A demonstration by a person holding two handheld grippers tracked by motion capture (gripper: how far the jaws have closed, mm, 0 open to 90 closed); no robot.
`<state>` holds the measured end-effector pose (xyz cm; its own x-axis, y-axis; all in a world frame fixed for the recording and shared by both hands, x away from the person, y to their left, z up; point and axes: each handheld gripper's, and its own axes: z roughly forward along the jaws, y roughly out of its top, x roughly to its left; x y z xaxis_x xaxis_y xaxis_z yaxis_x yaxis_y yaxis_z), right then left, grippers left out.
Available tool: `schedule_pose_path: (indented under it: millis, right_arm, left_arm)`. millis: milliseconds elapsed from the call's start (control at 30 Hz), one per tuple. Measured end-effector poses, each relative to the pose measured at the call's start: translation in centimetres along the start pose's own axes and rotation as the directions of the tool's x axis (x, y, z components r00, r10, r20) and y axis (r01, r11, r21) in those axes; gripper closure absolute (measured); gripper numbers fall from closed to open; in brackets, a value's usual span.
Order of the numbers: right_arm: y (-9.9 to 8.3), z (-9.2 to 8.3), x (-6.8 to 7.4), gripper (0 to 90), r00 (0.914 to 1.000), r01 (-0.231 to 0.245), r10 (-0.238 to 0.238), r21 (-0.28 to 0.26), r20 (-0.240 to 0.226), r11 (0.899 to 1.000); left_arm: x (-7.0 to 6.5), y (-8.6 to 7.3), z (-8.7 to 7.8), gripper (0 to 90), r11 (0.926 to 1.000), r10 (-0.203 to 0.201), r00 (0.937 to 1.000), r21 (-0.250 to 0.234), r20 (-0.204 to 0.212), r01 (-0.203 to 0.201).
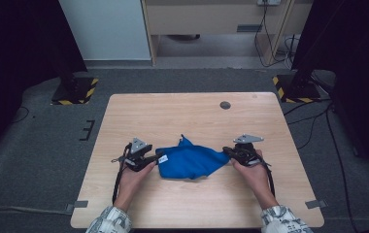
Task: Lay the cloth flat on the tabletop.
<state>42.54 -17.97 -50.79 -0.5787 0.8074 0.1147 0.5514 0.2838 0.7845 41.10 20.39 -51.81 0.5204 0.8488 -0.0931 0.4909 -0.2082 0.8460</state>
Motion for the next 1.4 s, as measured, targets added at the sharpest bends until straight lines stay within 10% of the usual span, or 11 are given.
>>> schedule_pose_path:
  millis: [300,700,1400]
  right_arm:
    - [0.0,0.0,0.0,89.1,1.0,-0.001,0.001,-0.004,0.003,1.0]
    - [0.1,-0.3,-0.2,89.1,1.0,-0.006,0.006,-0.022,0.007,1.0]
    - [2.9,-5.0,-2.4,89.3,0.9998,-0.02,0.02,-0.157,-0.001,0.987]
  left_arm:
    - [0.0,-0.2,2.0,40.3,0.9989,0.015,0.9995,0.044,0.027,-0.016]
    - [-0.3,-0.1,2.1,87.8,0.9959,-0.008,0.9942,0.09,0.107,-0.002]
    - [-0.7,5.1,-1.7,88.8,0.9975,0.005,0.9945,-0.071,0.105,0.002]
